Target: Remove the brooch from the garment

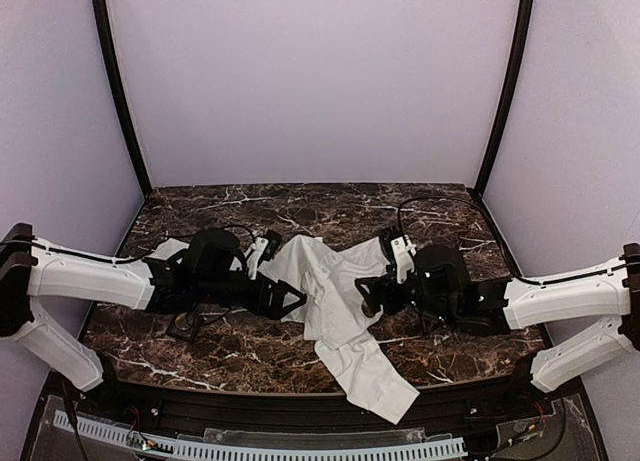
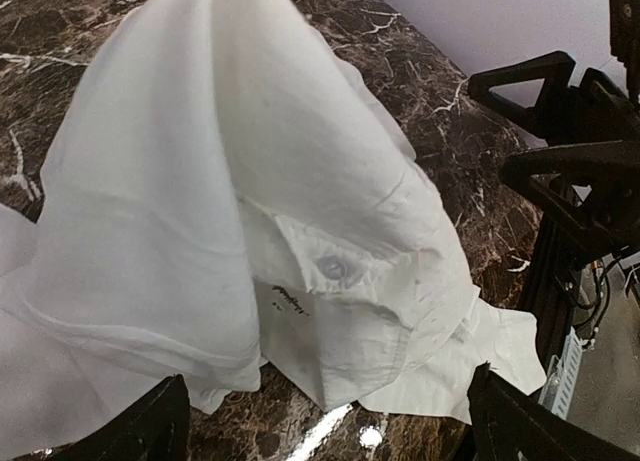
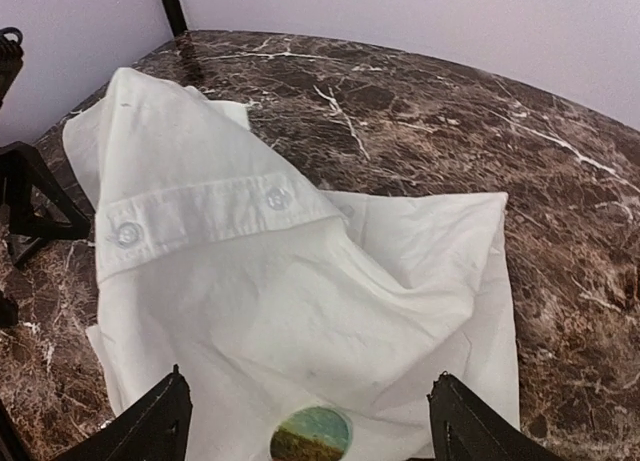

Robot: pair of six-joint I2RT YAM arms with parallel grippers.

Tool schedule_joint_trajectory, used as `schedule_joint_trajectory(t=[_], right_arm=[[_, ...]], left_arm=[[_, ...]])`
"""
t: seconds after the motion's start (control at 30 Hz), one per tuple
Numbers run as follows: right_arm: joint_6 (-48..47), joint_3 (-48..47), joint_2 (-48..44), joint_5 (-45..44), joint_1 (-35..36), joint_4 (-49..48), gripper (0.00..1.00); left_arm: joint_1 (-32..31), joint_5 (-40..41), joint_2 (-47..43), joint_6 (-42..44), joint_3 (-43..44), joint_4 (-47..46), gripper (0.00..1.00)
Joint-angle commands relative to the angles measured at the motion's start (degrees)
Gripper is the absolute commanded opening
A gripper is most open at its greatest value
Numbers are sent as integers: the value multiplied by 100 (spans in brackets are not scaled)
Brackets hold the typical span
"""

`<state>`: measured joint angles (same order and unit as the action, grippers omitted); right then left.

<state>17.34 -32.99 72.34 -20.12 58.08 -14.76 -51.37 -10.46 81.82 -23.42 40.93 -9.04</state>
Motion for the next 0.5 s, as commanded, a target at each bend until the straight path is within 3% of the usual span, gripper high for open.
schedule_joint_trajectory(t=[0.0,0.2,0.47], right_arm=[[562,393,-397,-422,-164,277,79],[887,620,-481,-96,-175,175,69],[1126,649,-369,-321,-42,290,65]], left_arm=[[-123,-250,596,217,558,-335,99],[-156,-540,1345,212,1229,-473,99],[-165,-302,1799,49,1613,-716,99]])
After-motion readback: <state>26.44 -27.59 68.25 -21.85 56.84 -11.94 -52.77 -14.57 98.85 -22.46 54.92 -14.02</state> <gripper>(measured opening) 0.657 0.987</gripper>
